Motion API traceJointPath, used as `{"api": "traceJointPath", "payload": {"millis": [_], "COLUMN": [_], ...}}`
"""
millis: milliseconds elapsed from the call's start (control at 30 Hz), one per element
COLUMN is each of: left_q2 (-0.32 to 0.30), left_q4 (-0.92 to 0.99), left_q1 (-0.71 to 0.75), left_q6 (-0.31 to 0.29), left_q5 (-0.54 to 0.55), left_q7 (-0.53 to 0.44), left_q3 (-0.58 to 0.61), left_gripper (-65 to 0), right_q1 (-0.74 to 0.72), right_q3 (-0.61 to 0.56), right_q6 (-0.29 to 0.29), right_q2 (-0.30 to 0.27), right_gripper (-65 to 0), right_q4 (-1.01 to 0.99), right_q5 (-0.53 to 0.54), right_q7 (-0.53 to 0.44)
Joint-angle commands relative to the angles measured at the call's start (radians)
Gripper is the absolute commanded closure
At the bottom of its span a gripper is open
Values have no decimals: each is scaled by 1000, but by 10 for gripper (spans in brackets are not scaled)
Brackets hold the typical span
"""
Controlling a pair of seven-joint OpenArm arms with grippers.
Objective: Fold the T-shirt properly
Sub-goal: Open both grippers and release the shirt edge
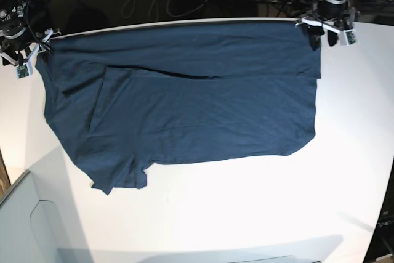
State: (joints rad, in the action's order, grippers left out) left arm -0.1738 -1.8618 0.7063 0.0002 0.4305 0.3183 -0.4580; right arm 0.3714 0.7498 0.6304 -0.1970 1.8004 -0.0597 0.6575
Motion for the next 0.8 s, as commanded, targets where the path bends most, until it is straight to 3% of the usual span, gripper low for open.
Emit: {"api": "traceJointPath", "payload": {"millis": [0,433,600,767], "left_q2": [3,12,0,-60], "left_q4": [-25,-26,100,299], "left_q1": [11,-221,-446,-661], "left_q6": [4,4,1,1], "left_q5": [3,-5,-5,-5], "left_q7": [-17,-14,-14,-14], "left_q3": [-6,-107,-103,-40], "left_gripper": [-291,-295,-296,-296], "right_q1": [-2,-159,-225,-225], "right_q3": [7,-2,-45,-71], "right_q6": [9,9,7,7], "right_q2": [-15,-15,-20,-19], "right_gripper": [-346,-350,-349,-349], "right_q4": [25,31,-1,-7], "right_q5": [7,7,7,5], "right_q7": [-17,-17,-15,-15]}}
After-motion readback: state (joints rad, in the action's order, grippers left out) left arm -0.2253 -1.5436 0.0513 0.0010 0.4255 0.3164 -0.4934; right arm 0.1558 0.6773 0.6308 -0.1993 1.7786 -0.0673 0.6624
